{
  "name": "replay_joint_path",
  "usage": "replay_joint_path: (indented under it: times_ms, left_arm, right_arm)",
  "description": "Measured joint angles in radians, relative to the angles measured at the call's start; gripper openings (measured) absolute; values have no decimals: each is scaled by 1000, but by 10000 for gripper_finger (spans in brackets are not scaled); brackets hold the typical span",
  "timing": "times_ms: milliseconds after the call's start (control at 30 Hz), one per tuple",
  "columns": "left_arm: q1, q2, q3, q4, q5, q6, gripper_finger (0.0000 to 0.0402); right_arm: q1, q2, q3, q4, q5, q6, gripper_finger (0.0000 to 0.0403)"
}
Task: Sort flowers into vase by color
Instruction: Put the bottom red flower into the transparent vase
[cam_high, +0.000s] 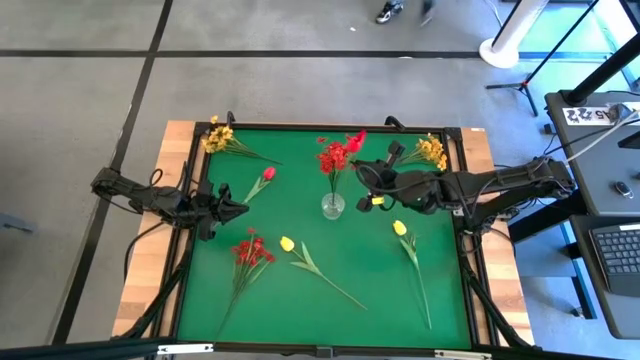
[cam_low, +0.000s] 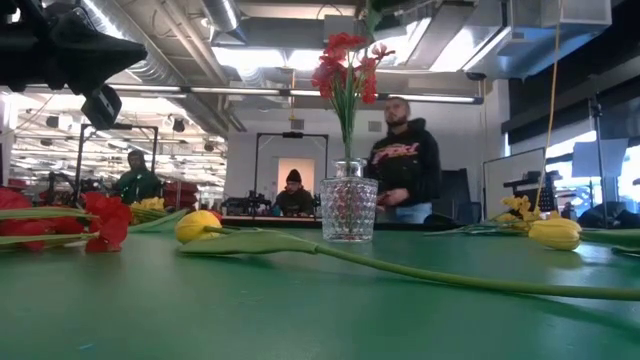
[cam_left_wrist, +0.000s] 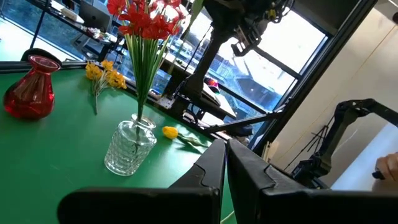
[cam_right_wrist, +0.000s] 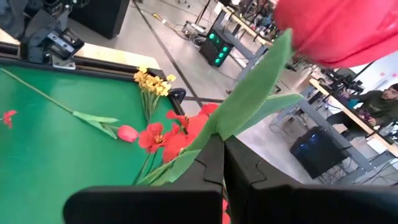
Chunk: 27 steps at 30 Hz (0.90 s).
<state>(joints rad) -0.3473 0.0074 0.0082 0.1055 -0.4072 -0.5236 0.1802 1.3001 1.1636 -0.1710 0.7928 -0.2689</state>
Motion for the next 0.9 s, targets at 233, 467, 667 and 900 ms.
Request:
replay_joint_path:
  times_ms: [233,467,667,900]
  left_arm:
    - [0,0,0,0,0,1,14]
    - [0,0,0,0,0,2,14]
    - [0,0,0,1,0,2,14]
    - [0,0,0,1,4,2,14]
  right_arm:
    - [0,3,0,-15,-7,3,0]
    - [-13,45,-23,-19,-91,63,0]
    - [-41,114,-62,-13,-146,130,0]
    - [-44,138,-62,-6,-224,135,38]
